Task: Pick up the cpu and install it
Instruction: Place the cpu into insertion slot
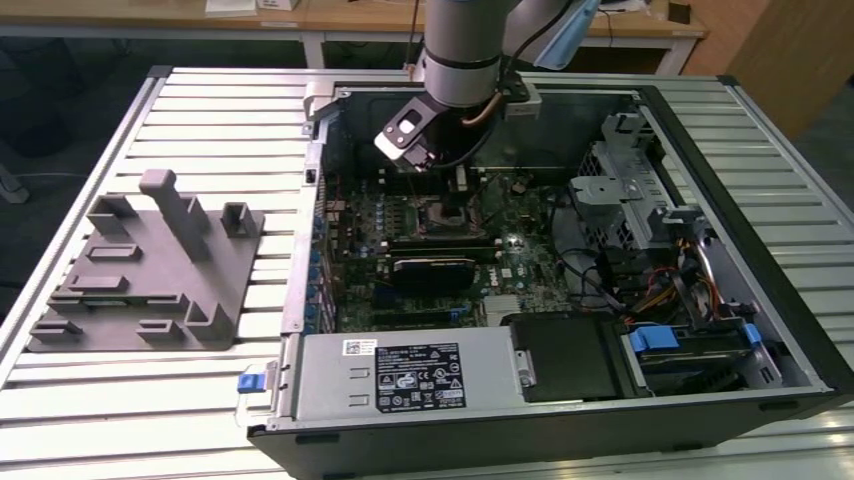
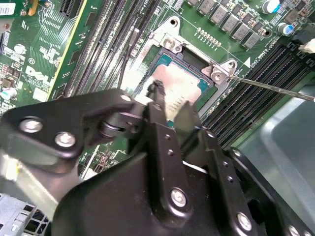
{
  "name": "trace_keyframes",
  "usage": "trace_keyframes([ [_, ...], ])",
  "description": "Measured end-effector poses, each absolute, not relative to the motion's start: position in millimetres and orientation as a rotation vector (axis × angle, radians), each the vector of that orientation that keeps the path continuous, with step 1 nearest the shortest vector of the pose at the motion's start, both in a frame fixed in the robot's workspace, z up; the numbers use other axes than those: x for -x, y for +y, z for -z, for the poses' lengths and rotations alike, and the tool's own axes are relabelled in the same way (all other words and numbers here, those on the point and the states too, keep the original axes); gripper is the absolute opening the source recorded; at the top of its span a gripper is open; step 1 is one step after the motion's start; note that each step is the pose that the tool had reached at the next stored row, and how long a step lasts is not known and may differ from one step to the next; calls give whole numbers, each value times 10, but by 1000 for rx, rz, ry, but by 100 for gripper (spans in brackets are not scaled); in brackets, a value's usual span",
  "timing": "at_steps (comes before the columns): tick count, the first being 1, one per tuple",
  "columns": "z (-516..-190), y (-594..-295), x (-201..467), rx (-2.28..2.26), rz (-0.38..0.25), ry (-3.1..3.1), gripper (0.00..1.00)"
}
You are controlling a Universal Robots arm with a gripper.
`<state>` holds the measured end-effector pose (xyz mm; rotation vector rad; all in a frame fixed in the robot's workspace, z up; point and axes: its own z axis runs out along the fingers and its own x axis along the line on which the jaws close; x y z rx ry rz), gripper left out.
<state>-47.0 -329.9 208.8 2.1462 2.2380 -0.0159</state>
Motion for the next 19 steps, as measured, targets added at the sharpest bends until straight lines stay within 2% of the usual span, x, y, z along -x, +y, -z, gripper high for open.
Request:
trace_keyframes([
  [6,-2097,-3299,470,-2146,16,2238,11],
  [19,-2068,-3314,470,-2162,-21,2254,11],
])
